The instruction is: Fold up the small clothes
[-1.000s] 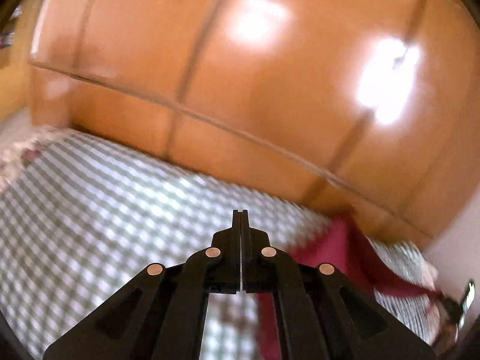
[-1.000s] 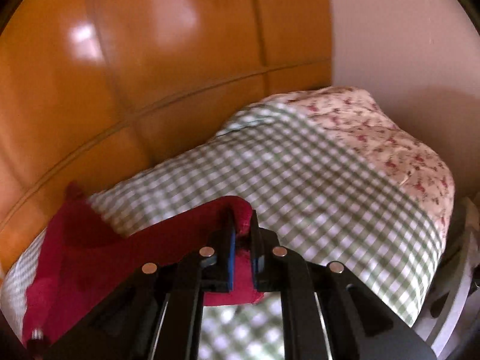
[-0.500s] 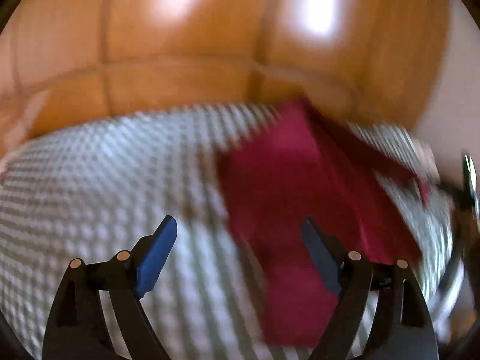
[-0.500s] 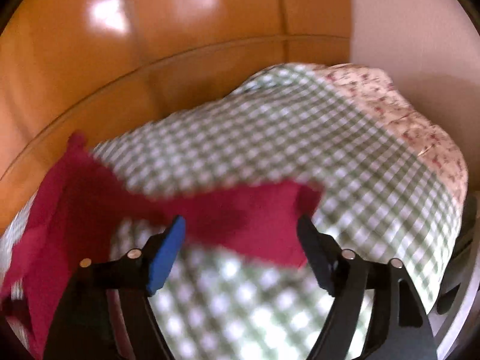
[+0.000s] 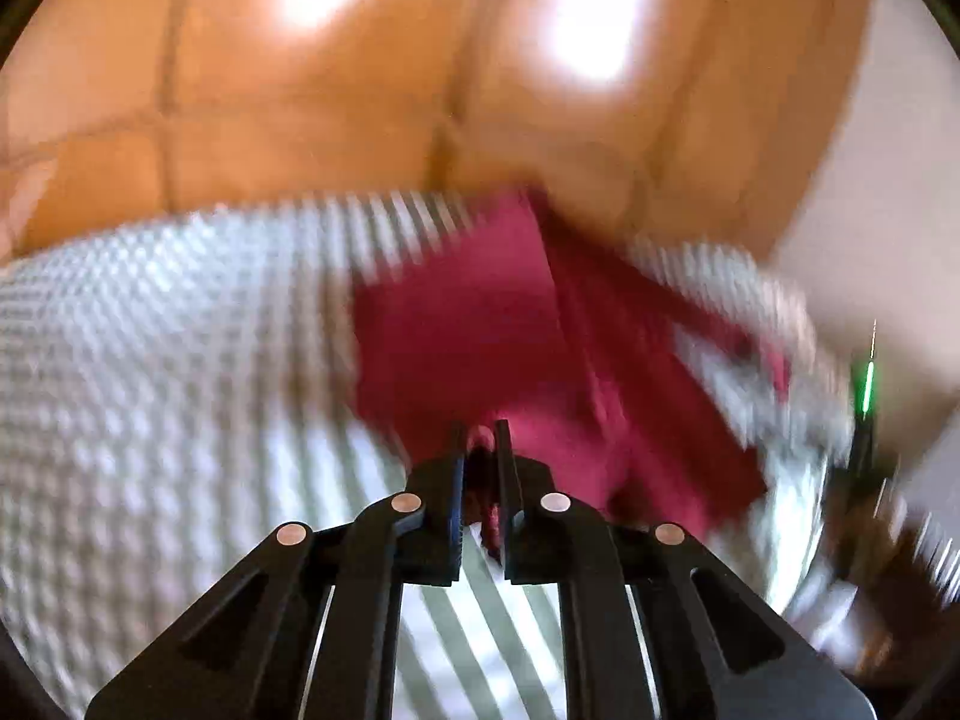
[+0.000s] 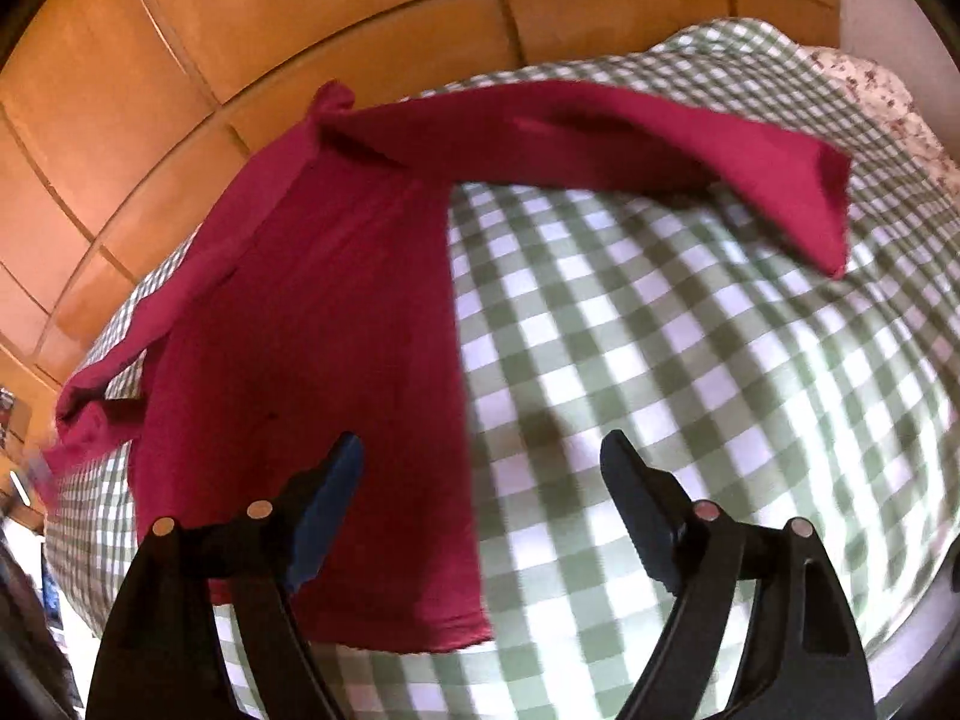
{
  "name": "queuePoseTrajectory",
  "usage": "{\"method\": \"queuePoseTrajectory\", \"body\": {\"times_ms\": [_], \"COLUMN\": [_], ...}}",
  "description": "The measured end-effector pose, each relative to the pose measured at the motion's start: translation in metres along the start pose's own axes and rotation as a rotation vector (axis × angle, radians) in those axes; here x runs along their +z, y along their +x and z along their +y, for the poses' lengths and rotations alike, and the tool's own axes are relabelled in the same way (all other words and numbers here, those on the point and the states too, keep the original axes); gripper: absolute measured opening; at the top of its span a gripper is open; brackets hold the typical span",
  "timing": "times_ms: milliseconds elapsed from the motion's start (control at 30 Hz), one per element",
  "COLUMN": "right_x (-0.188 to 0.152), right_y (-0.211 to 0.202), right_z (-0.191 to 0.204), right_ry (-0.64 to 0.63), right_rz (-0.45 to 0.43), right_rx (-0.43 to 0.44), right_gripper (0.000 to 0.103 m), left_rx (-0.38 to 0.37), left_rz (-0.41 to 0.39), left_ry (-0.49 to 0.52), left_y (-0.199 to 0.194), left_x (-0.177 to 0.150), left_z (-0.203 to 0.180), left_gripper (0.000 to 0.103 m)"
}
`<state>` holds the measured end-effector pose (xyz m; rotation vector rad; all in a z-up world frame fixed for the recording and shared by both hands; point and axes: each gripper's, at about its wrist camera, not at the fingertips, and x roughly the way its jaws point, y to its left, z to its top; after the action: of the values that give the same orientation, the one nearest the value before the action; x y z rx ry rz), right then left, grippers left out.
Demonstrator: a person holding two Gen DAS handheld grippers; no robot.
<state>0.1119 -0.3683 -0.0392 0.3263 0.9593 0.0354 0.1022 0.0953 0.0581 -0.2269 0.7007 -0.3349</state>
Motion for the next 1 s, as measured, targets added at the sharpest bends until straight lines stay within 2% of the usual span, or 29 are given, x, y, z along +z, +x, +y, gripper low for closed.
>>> {"method": "queuePoseTrajectory", "body": {"times_ms": [67, 167, 200, 267, 300, 333, 367, 400, 433, 467, 500, 600, 667, 700, 833, 900, 933, 967, 1000], "right_x": [0.001, 0.003, 0.003, 0.003, 0.002, 0.001, 0.000, -0.002, -0.003, -0.003, -0.004, -0.004, -0.006, -0.008, -0.015, -0.017, -0.017, -0.018, -0.019], "right_y": [0.004, 0.009, 0.010, 0.010, 0.011, 0.011, 0.012, 0.013, 0.014, 0.015, 0.015, 0.016, 0.014, 0.013, 0.010, 0.010, 0.012, 0.014, 0.016], "right_z": [0.000, -0.004, -0.005, -0.007, -0.008, -0.007, -0.007, -0.006, -0.005, -0.004, -0.003, -0.002, -0.003, -0.003, 0.000, 0.005, 0.008, 0.012, 0.017], "right_ry": [0.010, 0.024, 0.029, 0.039, 0.041, 0.036, 0.028, 0.015, 0.005, -0.003, -0.014, -0.032, -0.028, -0.024, -0.013, -0.022, -0.031, -0.047, -0.067], "right_rz": [0.007, 0.009, 0.010, 0.012, 0.013, 0.012, 0.011, 0.012, 0.014, 0.016, 0.019, 0.033, 0.043, 0.048, 0.059, 0.076, 0.084, 0.089, 0.092], "right_rx": [0.006, 0.004, 0.004, 0.004, 0.003, 0.000, -0.003, -0.006, -0.010, -0.013, -0.015, -0.006, 0.011, 0.027, 0.058, 0.095, 0.108, 0.111, 0.097], "right_gripper": [0.080, 0.080, 0.080, 0.080, 0.080, 0.080, 0.080, 0.081, 0.081, 0.081, 0.081, 0.081, 0.081, 0.080, 0.073, 0.064, 0.063, 0.060, 0.052], "left_rx": [0.066, 0.274, 0.325, 0.542, 0.602, 0.648, 0.651, 0.626, 0.605, 0.557, 0.458, 0.282, 0.126, 0.043, -0.160, -0.176, -0.178, -0.191, -0.203], "left_rz": [-0.102, -0.234, -0.252, -0.299, -0.310, -0.315, -0.318, -0.336, -0.355, -0.352, -0.298, -0.156, -0.026, 0.047, 0.181, 0.188, 0.173, 0.177, 0.191], "left_ry": [-0.063, -0.192, -0.226, -0.362, -0.400, -0.435, -0.451, -0.470, -0.481, -0.485, -0.470, -0.401, -0.355, -0.331, -0.335, -0.310, -0.311, -0.329, -0.351], "left_y": [-0.013, -0.026, -0.028, -0.033, -0.037, -0.038, -0.040, -0.041, -0.041, -0.038, -0.029, 0.003, 0.032, 0.049, 0.090, 0.100, 0.106, 0.111, 0.118], "left_x": [0.049, 0.131, 0.144, 0.173, 0.175, 0.175, 0.170, 0.158, 0.145, 0.130, 0.114, 0.059, 0.016, -0.008, -0.061, -0.067, -0.069, -0.068, -0.067], "left_z": [0.034, 0.096, 0.111, 0.152, 0.161, 0.168, 0.169, 0.167, 0.162, 0.157, 0.151, 0.122, 0.094, 0.075, 0.030, 0.009, 0.003, 0.003, 0.001], "left_gripper": [0.007, 0.007, 0.007, 0.008, 0.008, 0.023, 0.063, 0.085, 0.096, 0.096, 0.096, 0.085, 0.078, 0.078, 0.078, 0.078, 0.071, 0.060, 0.053]}}
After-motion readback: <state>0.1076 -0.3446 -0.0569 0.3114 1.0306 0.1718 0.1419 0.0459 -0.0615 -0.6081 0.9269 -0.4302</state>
